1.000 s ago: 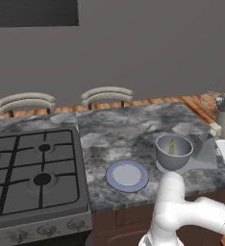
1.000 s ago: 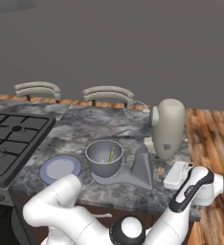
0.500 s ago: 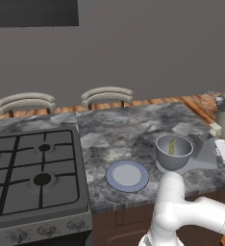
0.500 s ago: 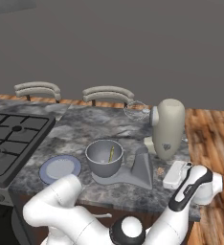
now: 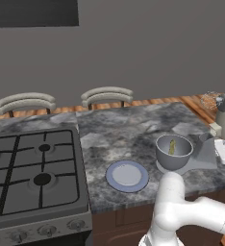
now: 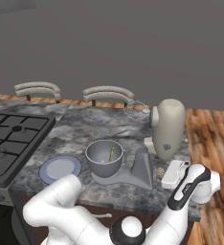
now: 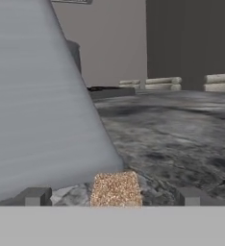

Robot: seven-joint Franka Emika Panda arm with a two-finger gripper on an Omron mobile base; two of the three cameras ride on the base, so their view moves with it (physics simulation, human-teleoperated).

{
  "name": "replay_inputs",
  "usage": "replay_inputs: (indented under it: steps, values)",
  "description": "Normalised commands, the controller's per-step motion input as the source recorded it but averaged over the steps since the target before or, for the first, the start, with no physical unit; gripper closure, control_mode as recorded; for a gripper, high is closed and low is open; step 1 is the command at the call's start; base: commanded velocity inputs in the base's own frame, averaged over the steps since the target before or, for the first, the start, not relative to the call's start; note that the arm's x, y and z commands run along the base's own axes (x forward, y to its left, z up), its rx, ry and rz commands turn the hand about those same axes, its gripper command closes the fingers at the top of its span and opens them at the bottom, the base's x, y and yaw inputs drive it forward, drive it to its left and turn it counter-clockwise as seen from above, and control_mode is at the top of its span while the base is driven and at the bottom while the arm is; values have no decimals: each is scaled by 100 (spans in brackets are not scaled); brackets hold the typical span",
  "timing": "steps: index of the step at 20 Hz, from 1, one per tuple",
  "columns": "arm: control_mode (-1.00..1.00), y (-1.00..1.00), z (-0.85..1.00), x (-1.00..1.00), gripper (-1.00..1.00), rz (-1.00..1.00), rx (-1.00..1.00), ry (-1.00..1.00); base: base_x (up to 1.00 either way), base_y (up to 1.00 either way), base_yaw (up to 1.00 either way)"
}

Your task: Add butter and sugar cubes to the stand mixer bowl and then turn on the stand mixer to begin making frosting.

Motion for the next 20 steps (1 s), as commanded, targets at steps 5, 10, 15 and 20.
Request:
replay_inputs:
  steps: [5,10,15,20]
  values:
    - [-100,34,-37,0,100,2,1,3,0,0,0]
    - [-100,1,-2,-3,100,0,0,2,0,0,0]
    - [-100,-26,0,-38,100,-1,0,-4,0,0,0]
    - [-100,-20,17,-67,100,-3,0,-8,0,0,0]
